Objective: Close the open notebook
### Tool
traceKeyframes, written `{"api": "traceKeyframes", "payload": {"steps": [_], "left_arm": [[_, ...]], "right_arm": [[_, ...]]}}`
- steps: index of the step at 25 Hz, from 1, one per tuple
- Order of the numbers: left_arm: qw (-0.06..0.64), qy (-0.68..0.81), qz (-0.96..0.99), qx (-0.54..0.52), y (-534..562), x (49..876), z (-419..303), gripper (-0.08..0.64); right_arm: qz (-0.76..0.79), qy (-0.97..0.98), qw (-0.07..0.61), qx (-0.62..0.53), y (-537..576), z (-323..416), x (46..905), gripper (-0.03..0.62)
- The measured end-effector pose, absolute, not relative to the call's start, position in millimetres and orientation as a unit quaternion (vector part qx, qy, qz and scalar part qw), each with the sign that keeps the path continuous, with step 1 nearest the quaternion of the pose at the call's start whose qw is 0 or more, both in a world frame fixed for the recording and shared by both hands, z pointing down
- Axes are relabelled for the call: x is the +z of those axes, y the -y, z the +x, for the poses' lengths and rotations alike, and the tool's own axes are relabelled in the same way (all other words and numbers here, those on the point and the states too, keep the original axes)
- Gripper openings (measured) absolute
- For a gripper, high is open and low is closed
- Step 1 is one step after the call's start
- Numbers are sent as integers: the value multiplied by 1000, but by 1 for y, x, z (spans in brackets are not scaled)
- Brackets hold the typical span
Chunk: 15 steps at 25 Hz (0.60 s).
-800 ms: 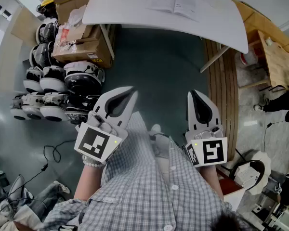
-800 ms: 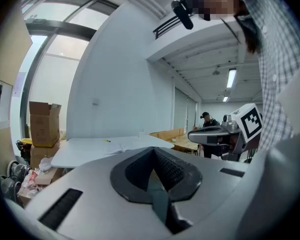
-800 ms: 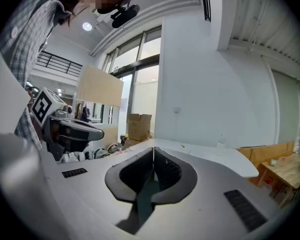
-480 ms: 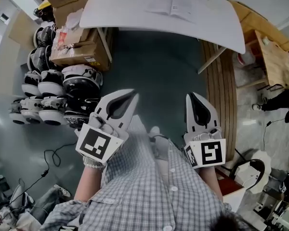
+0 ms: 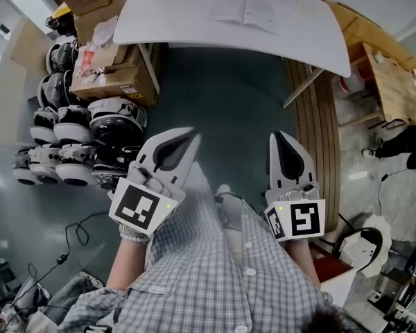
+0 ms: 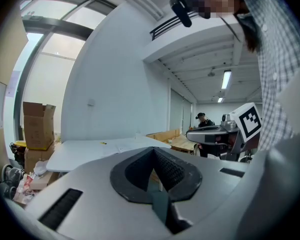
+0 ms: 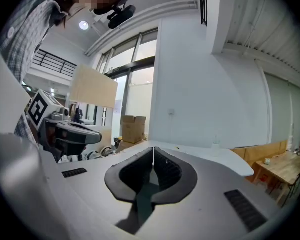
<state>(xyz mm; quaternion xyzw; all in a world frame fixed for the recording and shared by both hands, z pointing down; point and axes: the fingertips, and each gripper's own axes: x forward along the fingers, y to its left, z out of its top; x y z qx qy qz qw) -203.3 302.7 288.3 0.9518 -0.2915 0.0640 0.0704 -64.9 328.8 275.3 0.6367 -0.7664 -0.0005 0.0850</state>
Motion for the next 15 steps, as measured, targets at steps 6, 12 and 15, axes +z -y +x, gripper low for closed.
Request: {"api": "traceKeyframes", "payload": {"steps": [6,12,15], "left_arm": [[59,286,955,57,-300,286,-211,8],[44,282,957,52,-301,285,-223,8],[43,283,957,49,-303,286,-233,8]], "right_arm": [[647,756,96,-11,-331,-70,277,23],[651,753,96,-14,-331,-81,278,23],[650,754,91,-5,-332,-89,280,23]]}}
